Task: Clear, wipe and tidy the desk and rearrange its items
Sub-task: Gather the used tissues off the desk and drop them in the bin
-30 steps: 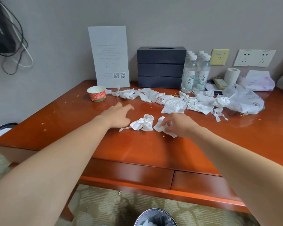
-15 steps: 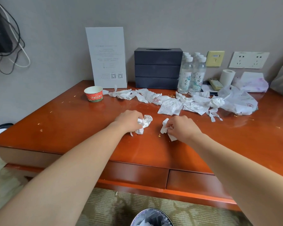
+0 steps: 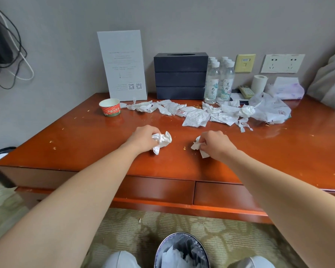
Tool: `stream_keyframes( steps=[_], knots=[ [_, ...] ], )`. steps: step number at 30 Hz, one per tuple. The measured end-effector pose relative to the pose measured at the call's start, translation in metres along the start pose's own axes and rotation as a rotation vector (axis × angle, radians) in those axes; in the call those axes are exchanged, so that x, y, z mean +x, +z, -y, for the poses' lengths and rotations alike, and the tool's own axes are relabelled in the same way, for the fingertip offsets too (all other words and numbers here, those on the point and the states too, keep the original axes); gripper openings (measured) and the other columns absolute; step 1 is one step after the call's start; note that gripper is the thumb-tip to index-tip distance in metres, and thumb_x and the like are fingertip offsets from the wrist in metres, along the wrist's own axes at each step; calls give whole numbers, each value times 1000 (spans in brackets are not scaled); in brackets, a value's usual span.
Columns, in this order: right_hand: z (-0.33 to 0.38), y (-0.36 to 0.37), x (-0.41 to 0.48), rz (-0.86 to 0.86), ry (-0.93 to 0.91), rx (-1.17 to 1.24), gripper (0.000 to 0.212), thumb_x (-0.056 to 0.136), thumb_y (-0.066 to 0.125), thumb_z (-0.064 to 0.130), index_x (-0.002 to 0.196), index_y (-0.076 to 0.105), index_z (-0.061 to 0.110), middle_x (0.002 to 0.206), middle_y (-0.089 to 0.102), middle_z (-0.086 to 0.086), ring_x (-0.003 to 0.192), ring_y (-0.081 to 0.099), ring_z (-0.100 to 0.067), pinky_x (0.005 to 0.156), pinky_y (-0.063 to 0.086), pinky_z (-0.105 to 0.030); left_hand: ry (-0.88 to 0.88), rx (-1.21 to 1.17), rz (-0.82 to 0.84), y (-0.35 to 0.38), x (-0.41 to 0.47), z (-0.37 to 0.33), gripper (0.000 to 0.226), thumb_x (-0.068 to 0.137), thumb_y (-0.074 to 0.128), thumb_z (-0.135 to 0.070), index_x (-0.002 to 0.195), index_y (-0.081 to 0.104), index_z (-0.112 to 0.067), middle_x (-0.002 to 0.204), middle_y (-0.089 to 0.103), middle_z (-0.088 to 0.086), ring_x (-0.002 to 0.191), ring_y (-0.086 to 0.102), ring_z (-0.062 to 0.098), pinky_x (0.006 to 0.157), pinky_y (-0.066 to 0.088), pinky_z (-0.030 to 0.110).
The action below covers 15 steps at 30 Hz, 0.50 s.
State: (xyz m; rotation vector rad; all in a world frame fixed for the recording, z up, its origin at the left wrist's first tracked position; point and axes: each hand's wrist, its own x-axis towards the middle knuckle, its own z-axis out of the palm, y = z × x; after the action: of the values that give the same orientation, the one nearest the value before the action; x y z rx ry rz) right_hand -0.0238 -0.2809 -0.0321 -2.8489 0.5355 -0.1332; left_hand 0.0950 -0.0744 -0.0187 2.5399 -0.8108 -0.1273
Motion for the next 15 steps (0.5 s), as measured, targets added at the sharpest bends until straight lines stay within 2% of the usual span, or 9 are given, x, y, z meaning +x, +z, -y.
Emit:
stream_keyframes(
  steps=[3, 4, 6, 8, 10, 12, 15],
  knots=[
    [0, 0, -3, 15, 34, 105, 35, 90, 64, 23, 125, 62, 21, 113, 65, -10, 99, 61, -31, 76, 50, -33, 8, -28, 13, 3, -8, 2, 30, 91, 60, -12, 117, 68, -25, 110, 68, 2, 98, 63, 20, 81, 52, 34],
    [0, 0, -3, 25, 41, 127, 32, 89, 65, 24, 120, 64, 22, 109, 65, -10, 96, 61, -30, 71, 49, -30, 9, -40, 16, 3, -10, 3, 31, 91, 61, -12, 118, 68, -24, 110, 68, 2, 98, 63, 20, 80, 52, 33],
    [2, 2, -1, 21, 69, 136, 11, 89, 67, 28, 97, 62, 24, 89, 60, -6, 85, 56, -27, 54, 38, -24, 0, -56, 16, 3, -12, 5, 34, 91, 62, -12, 123, 66, -23, 113, 67, 2, 99, 62, 19, 79, 51, 30],
    [4, 6, 0, -26, 97, 166, 13, 89, 68, 32, 91, 62, 21, 81, 57, -2, 79, 55, -26, 49, 32, -24, -24, -89, 13, 1, -12, 8, 37, 90, 65, -13, 126, 63, -22, 116, 65, 2, 99, 63, 20, 80, 52, 29],
    [6, 12, 3, -93, 95, 176, 21, 88, 67, 34, 104, 71, 21, 94, 66, -5, 86, 61, -28, 58, 39, -26, -47, -104, 11, -1, -11, 11, 37, 89, 67, -13, 125, 62, -22, 117, 62, 1, 100, 63, 20, 83, 54, 31],
    [8, 16, 4, -131, 96, 172, 22, 88, 66, 37, 108, 72, 28, 104, 69, -7, 92, 63, -31, 66, 44, -30, -71, -118, 10, -2, -9, 15, 35, 89, 68, -13, 122, 63, -22, 113, 62, 1, 97, 63, 20, 84, 56, 33],
    [12, 15, 6, -124, 122, 164, 24, 90, 63, 35, 112, 70, 30, 108, 68, -8, 96, 63, -34, 72, 48, -33, -98, -129, 16, -1, -8, 18, 31, 89, 69, -12, 117, 64, -21, 106, 63, 1, 92, 65, 19, 86, 57, 36]
  ],
)
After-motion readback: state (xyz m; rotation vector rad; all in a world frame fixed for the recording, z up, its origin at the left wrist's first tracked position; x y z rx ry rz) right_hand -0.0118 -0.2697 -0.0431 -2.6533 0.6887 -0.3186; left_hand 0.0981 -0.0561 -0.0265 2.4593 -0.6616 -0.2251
